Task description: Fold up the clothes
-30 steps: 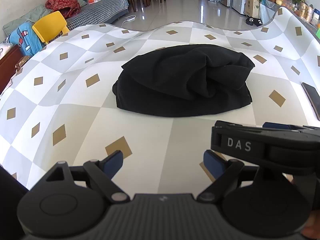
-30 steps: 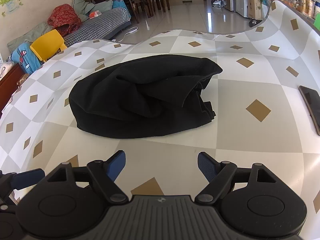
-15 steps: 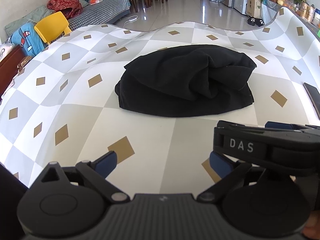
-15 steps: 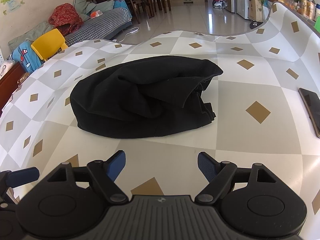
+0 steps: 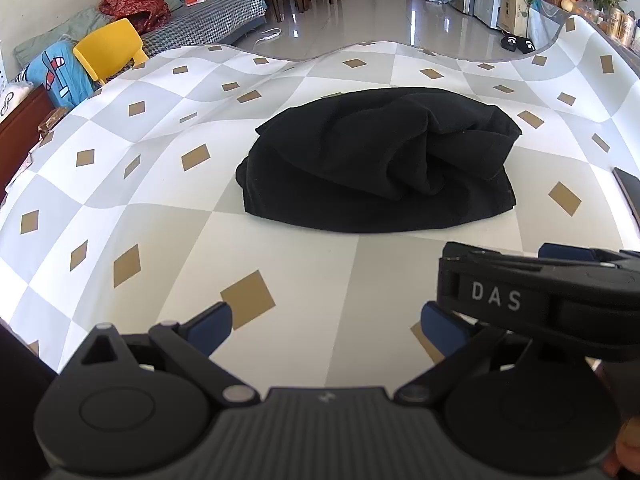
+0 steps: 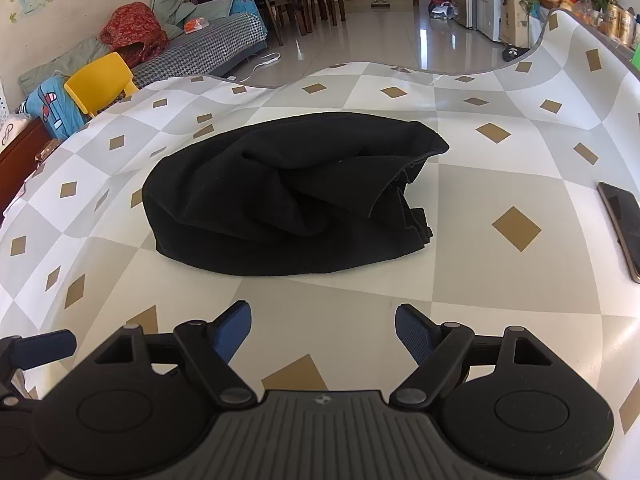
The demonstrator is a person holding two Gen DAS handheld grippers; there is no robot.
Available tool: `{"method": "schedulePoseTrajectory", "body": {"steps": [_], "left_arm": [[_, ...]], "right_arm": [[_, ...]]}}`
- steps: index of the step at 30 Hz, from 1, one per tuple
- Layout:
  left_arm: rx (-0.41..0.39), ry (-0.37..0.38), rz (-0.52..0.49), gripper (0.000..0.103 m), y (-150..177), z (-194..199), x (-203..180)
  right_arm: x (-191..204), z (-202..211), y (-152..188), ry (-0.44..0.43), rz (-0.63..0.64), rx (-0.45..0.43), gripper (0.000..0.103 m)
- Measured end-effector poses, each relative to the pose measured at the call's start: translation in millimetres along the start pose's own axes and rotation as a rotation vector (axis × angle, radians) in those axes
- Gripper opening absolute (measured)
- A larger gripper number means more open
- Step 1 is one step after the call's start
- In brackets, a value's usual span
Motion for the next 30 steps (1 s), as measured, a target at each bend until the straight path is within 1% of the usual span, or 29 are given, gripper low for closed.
{"method": "schedulePoseTrajectory", "body": {"steps": [6, 11, 17, 24, 30], "left_arm": [[-0.003, 0.001, 0.007, 0.101, -5.5, -1.0, 5.1], [-0.011, -0.007, -0.002, 0.101, -15.6, 0.2, 10.2], [-0.001, 0.007, 0.008, 0.101, -25.0, -2.5, 19.5], [0.012, 0.051, -0.006, 0.101, -37.8, -7.0, 21.8], [-0.012, 0.084, 0.008, 0.101, -60.7, -2.3, 27.7]], "right_arm": [[-1.6, 1.1, -8.4, 0.065, 0.034, 0.016, 0.078], [-4.1, 2.9, -17.0, 0.089, 0.039, 0.022, 0.078], [-10.2, 2.7, -27.7, 0.136, 0.042, 0.03, 0.078], [-17.2, 1.8, -40.2, 0.18, 0.053, 0.037, 0.078], [-25.1, -3.1, -49.5, 0.201, 0.08, 0.04, 0.078]]}}
Point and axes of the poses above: each gripper's, at about its wrist camera, not at the fingertips, and z roughly against the way its jaws point, x to its left, y to its underside, the point moved 7 cm from there along -z, roughly the way its jaws point, and after that the axes turned 5 degrees about -z, right-handed, at the moved point
